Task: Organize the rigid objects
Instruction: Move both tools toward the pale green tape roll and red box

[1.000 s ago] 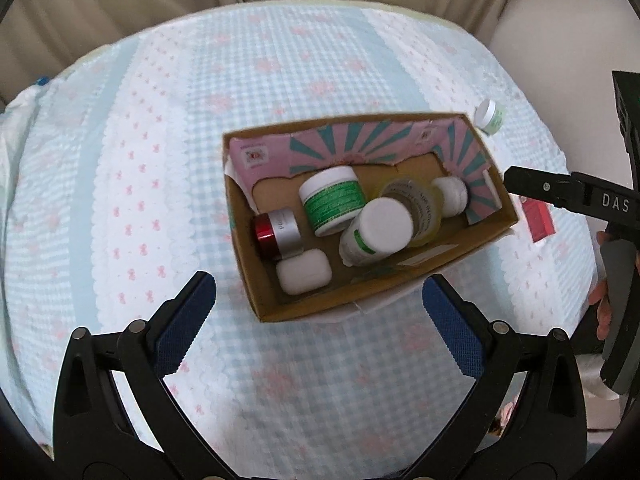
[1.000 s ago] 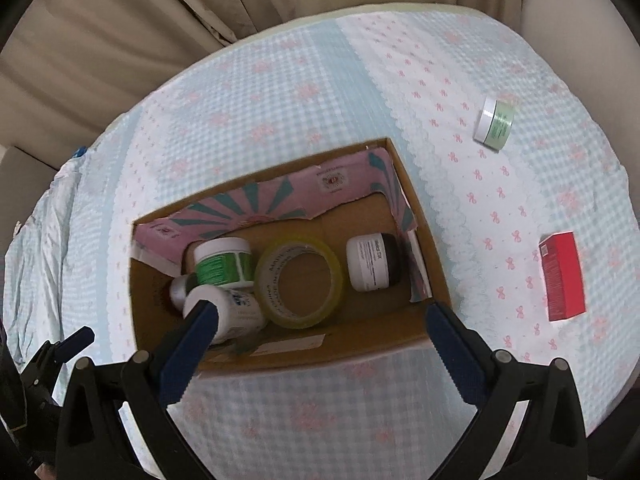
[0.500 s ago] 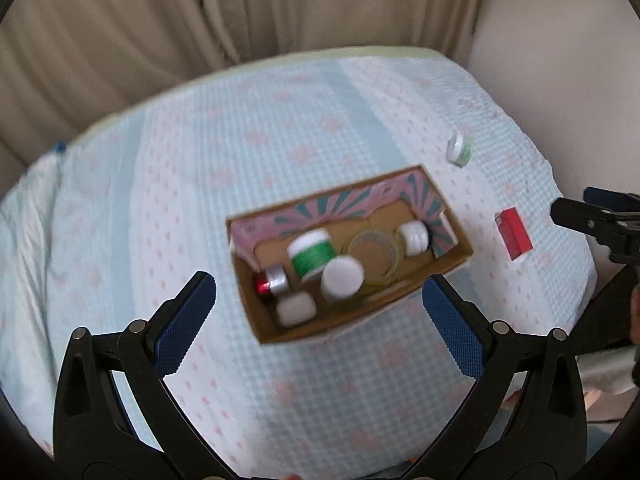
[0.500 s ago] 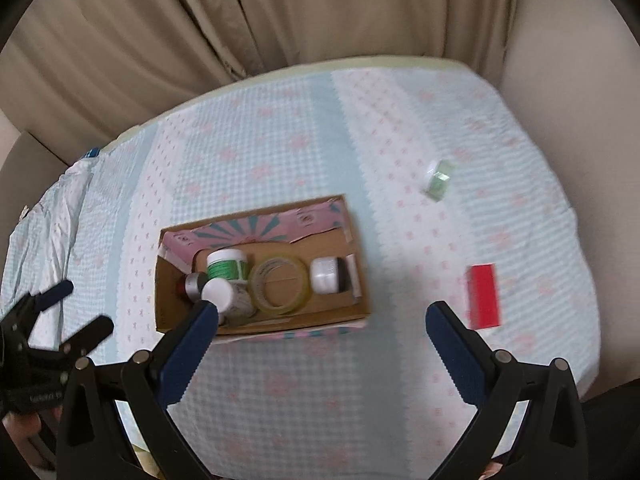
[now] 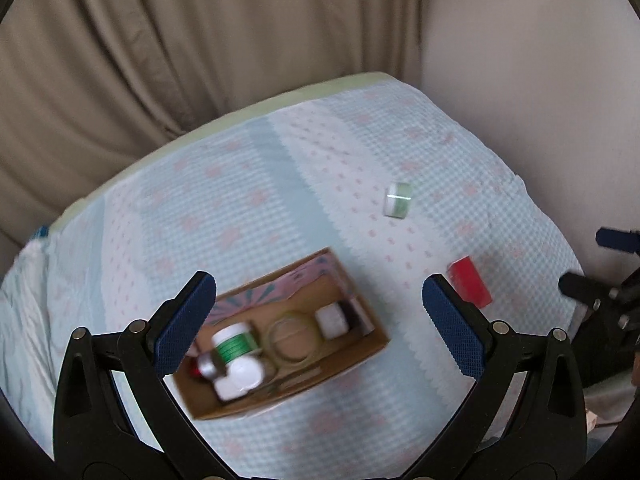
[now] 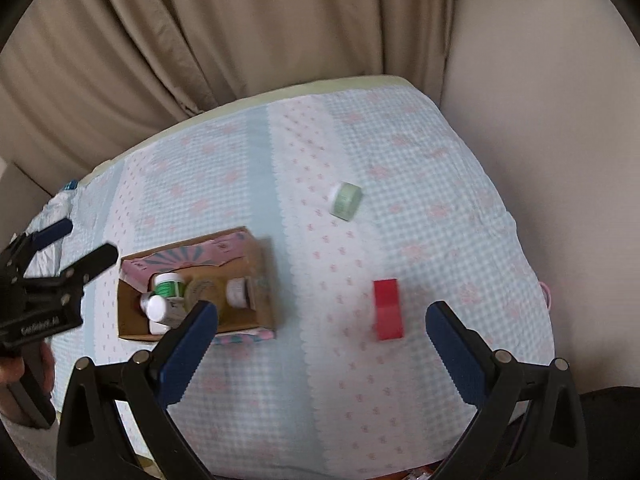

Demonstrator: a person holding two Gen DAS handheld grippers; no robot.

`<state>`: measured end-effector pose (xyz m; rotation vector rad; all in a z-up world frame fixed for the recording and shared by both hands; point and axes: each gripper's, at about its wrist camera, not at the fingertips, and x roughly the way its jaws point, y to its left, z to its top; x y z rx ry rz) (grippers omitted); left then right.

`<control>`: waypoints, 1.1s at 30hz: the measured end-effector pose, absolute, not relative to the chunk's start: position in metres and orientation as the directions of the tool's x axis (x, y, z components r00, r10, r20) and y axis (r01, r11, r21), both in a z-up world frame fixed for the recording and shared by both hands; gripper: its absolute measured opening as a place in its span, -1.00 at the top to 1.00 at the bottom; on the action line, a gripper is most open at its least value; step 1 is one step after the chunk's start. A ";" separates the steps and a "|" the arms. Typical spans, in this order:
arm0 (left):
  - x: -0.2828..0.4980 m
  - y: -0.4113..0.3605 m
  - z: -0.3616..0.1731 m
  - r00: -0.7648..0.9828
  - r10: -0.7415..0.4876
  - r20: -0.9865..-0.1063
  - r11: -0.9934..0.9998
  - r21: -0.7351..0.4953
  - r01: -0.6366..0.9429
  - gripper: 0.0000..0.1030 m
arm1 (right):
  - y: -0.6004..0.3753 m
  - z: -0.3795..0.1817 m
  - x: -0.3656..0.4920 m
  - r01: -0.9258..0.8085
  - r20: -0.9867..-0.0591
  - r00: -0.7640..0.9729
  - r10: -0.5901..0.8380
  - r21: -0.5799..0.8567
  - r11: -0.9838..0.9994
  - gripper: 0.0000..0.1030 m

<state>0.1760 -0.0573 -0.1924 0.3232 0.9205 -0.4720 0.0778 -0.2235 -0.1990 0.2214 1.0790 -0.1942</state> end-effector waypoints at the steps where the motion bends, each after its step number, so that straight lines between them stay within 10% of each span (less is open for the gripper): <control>1: 0.179 -0.074 -0.195 0.507 -0.248 -0.826 0.846 0.070 0.528 -0.99 | -0.234 -0.205 0.075 0.269 -0.893 0.447 -0.047 0.084 0.960 -1.00; 25: 0.305 -0.302 -0.365 0.220 -0.141 -0.965 0.646 0.078 0.760 -0.99 | -0.330 -0.370 0.093 0.411 -0.985 0.170 -0.023 0.050 0.910 -0.98; 33: 0.345 -0.328 -0.443 0.136 -0.080 -0.987 0.625 0.057 0.779 -0.80 | -0.313 -0.441 0.123 0.430 -0.997 0.081 0.014 0.047 0.901 -0.70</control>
